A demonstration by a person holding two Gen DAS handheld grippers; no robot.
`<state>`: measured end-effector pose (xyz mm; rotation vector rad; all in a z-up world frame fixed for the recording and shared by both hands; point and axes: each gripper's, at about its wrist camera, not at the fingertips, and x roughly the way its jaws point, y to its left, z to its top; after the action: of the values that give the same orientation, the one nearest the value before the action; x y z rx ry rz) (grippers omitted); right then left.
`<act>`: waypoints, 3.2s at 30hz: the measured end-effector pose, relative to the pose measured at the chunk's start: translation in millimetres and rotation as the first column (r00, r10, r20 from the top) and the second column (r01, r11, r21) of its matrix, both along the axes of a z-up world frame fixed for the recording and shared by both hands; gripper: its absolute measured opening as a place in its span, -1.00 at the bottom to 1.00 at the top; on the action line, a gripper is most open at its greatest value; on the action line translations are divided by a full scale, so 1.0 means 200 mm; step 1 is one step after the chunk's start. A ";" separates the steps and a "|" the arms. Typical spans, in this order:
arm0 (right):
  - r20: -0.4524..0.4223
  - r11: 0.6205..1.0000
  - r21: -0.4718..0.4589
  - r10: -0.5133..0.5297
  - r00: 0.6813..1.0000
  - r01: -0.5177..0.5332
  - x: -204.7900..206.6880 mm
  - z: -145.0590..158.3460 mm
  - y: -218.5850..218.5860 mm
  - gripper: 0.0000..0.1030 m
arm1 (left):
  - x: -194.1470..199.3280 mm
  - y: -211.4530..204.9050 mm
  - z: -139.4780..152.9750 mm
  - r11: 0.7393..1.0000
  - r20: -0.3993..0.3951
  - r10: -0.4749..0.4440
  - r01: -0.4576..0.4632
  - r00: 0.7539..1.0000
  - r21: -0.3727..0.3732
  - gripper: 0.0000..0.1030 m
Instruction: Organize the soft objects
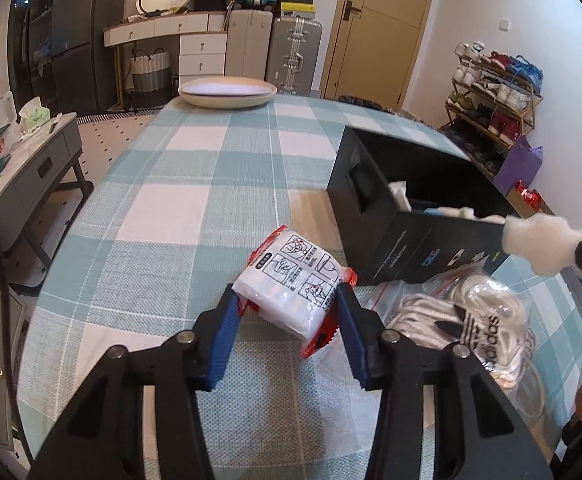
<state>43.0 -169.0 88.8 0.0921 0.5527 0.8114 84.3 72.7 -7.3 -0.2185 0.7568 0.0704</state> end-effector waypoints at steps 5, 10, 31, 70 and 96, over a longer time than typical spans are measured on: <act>0.007 1.000 0.006 -0.008 1.000 0.008 0.00 0.01 -0.01 -0.57 | -0.06 0.00 0.13 1.000 0.077 -0.002 0.002 0.997 0.002 -0.10; 0.011 1.000 0.007 -0.023 1.000 0.023 0.02 0.01 -0.02 -0.57 | -0.08 -0.03 0.24 1.000 0.142 -0.030 0.029 0.989 0.009 -0.10; -0.002 0.993 -0.045 -0.105 0.994 0.105 0.29 0.05 0.01 -0.57 | 0.25 -0.35 0.32 0.979 0.136 -0.193 0.183 0.972 0.085 -0.10; 0.003 0.977 -0.074 -0.202 0.979 0.202 0.30 0.00 -0.11 0.99 | 0.17 -0.38 0.29 0.969 0.120 -0.241 0.231 0.963 0.093 1.00; -0.061 0.963 -0.265 -0.077 0.995 0.058 0.06 -0.13 -0.04 0.99 | -0.10 -0.39 0.17 0.949 0.039 -0.299 0.293 0.953 0.120 1.00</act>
<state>55.6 -177.5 62.1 -0.1044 0.7163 0.6643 63.7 -5.9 26.1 0.0026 0.7193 -0.1781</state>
